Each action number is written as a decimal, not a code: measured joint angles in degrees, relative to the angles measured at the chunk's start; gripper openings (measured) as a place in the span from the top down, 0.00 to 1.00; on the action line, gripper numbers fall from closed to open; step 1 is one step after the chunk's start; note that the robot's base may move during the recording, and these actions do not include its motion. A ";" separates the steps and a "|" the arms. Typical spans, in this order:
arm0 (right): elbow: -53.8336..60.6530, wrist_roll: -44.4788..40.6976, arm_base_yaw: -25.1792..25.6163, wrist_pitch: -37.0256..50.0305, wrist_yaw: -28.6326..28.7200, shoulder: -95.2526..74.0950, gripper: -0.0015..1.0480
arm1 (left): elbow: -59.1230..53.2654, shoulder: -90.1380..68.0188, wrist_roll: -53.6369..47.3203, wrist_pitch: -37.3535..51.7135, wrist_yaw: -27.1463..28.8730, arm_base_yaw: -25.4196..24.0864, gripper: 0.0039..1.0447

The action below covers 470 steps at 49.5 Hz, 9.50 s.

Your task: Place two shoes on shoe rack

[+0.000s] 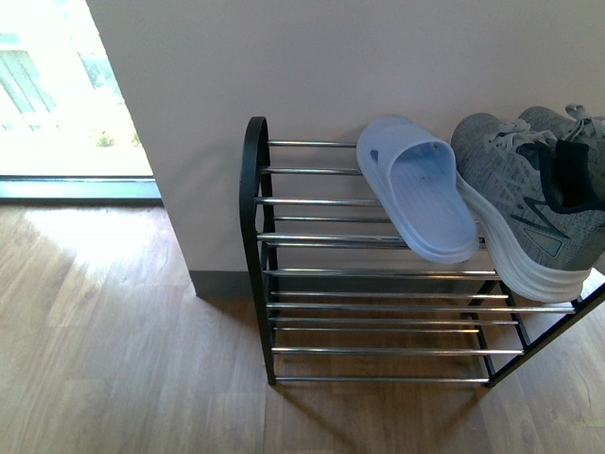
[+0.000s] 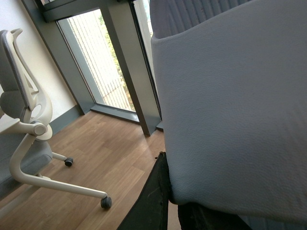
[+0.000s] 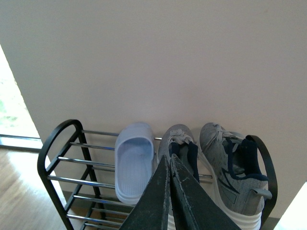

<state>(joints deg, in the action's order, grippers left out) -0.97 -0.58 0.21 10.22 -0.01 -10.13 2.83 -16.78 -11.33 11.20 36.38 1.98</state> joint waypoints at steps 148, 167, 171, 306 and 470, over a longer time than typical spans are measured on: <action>-0.02 0.15 0.00 -10.03 0.00 9.81 0.09 | 74.36 -107.97 22.27 -12.33 -42.58 18.51 0.98; -0.02 0.15 0.00 -10.03 0.00 9.81 0.09 | 80.28 -113.04 21.16 -13.60 -41.92 20.48 0.98; -0.02 0.15 0.00 -10.03 0.00 9.81 0.09 | 80.76 -113.90 21.18 -13.88 -41.90 20.83 0.98; -0.02 0.15 -0.02 -10.03 0.00 9.81 0.09 | 1.81 -23.34 11.85 23.87 -36.37 -1.84 0.99; -0.02 0.22 -0.11 -10.21 0.00 9.88 0.09 | -2.05 15.82 11.69 -11.23 -36.39 -1.86 0.09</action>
<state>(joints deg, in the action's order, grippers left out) -0.99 -0.36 0.10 0.01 -0.01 -0.25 0.78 -0.95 0.36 -0.03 -0.01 0.12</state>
